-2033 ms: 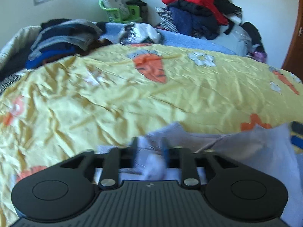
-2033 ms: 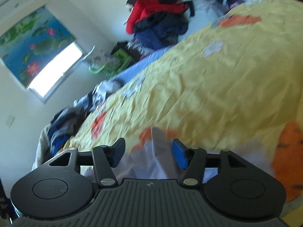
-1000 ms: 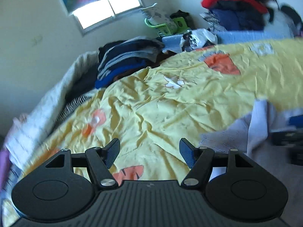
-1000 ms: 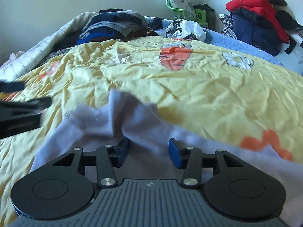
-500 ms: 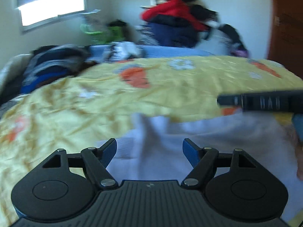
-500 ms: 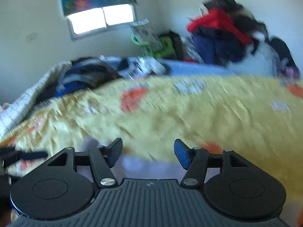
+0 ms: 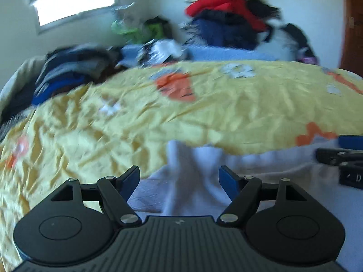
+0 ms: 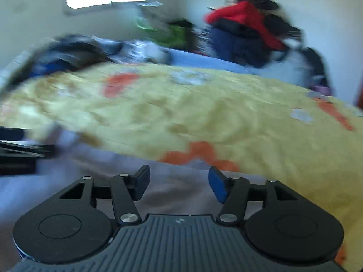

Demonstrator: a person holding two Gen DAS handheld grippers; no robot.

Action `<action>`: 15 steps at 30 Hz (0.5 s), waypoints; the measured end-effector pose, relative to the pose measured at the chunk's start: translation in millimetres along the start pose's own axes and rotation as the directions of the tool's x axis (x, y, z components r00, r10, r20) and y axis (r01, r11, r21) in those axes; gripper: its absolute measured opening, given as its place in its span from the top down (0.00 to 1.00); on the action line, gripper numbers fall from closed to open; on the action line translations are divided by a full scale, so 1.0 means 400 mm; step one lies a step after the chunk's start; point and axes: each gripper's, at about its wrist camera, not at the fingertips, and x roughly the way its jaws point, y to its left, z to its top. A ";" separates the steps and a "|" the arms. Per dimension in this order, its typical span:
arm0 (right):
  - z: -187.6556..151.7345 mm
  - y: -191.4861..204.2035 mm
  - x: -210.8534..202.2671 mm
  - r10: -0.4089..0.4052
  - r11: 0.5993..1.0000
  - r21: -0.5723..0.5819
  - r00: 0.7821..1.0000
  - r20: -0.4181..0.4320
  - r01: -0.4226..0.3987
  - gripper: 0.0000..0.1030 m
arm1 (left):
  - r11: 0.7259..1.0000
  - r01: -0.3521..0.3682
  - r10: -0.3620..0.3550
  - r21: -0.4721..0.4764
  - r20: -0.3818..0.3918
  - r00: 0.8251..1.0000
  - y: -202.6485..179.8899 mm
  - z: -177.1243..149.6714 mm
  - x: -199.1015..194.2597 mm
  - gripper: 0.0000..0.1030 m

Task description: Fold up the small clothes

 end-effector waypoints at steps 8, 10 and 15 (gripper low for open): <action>0.033 0.079 0.124 0.052 0.993 -0.102 0.993 -0.104 -0.063 0.33 | 0.995 -0.087 0.083 -0.055 -0.080 0.993 -0.003 0.002 0.087 0.23; 0.054 0.072 0.136 -0.033 0.996 -0.086 0.996 -0.081 0.025 0.32 | 0.994 -0.100 0.095 -0.054 -0.081 0.992 0.007 0.005 0.074 0.23; 0.035 0.060 0.022 0.003 0.997 -0.077 1.000 0.003 -0.003 0.34 | 0.995 -0.097 0.097 -0.008 -0.051 0.994 0.017 -0.012 0.025 0.24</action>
